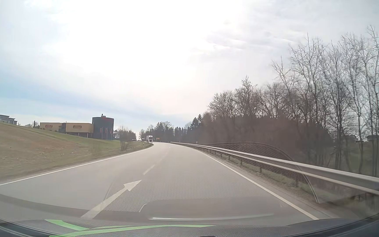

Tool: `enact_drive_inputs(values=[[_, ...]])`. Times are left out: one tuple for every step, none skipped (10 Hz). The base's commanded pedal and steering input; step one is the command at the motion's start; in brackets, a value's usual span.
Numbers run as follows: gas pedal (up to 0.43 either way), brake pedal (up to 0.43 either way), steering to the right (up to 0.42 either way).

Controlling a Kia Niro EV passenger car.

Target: Follow the waypoints while adhering to traffic rules and regulations

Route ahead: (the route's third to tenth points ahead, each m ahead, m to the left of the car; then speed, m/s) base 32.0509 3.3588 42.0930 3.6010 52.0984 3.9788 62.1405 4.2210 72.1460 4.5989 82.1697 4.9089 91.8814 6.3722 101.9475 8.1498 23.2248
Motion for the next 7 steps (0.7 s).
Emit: enact_drive_inputs(values=[[0.268, 0.0, -0.007], [0.26, 0.0, -0.007], [0.26, 0.0, -0.007], [0.26, 0.0, -0.007], [0.26, 0.0, -0.007], [0.26, 0.0, -0.007], [0.248, 0.0, -0.007]])
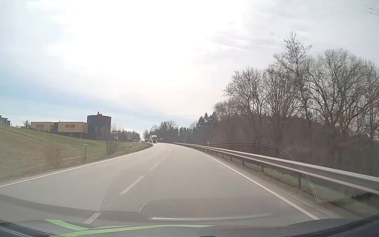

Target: Follow the waypoints while adhering to traffic rules and regulations

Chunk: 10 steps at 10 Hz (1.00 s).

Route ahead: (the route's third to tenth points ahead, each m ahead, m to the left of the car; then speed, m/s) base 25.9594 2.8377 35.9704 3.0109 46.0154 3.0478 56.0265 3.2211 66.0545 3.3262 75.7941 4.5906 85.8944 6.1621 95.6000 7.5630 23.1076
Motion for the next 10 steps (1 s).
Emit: enact_drive_inputs(values=[[0.248, 0.0, -0.007], [0.248, 0.0, -0.006], [0.248, 0.0, -0.006], [0.248, 0.0, -0.006], [0.248, 0.0, -0.005], [0.248, 0.0, -0.005], [0.248, 0.0, -0.005], [0.248, 0.0, -0.005], [0.248, 0.0, -0.005], [0.248, 0.0, -0.005]])
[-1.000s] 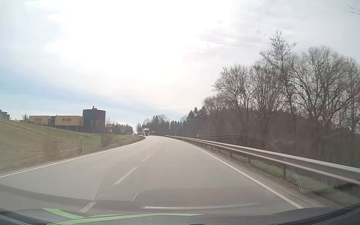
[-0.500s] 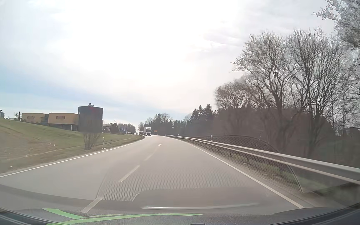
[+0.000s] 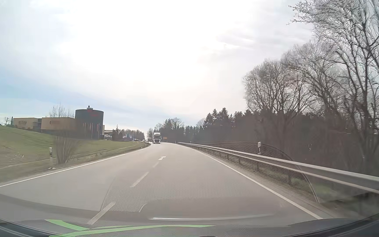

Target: Follow the waypoints while adhering to traffic rules and regulations

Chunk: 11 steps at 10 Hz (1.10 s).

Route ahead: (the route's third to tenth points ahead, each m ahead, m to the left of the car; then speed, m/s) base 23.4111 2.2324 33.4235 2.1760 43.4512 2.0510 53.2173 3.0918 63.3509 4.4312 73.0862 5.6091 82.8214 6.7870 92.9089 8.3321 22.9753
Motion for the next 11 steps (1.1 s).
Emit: enact_drive_inputs(values=[[0.248, 0.0, -0.005], [0.248, 0.0, -0.006], [0.248, 0.0, -0.006], [0.248, 0.0, -0.006], [0.248, 0.0, -0.007], [0.248, 0.0, -0.008], [0.248, 0.0, -0.008], [0.248, 0.0, -0.008], [0.248, 0.0, -0.008], [0.248, 0.0, -0.008], [0.248, 0.0, -0.008]])
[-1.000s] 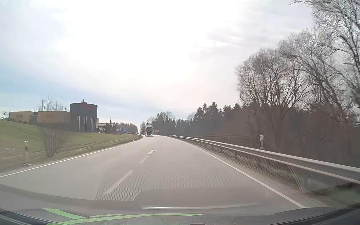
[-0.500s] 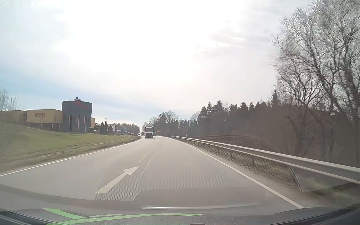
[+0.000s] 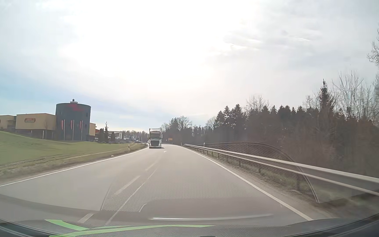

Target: Follow the waypoints while adhering to traffic rules and regulations

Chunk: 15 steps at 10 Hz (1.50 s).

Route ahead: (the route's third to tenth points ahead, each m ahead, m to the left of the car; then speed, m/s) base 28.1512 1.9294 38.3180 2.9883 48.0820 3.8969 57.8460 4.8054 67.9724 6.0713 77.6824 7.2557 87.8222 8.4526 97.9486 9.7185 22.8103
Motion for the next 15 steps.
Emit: enact_drive_inputs(values=[[0.248, 0.0, -0.008], [0.248, 0.0, -0.008], [0.248, 0.0, -0.008], [0.248, 0.0, -0.008], [0.248, 0.0, -0.008], [0.248, 0.0, -0.009], [0.248, 0.0, -0.009], [0.248, 0.0, -0.009], [0.248, 0.0, -0.009], [0.248, 0.0, -0.009], [0.248, 0.0, -0.009], [0.248, 0.0, -0.009], [0.248, 0.0, -0.009], [0.248, 0.0, -0.009], [0.248, 0.0, -0.009]])
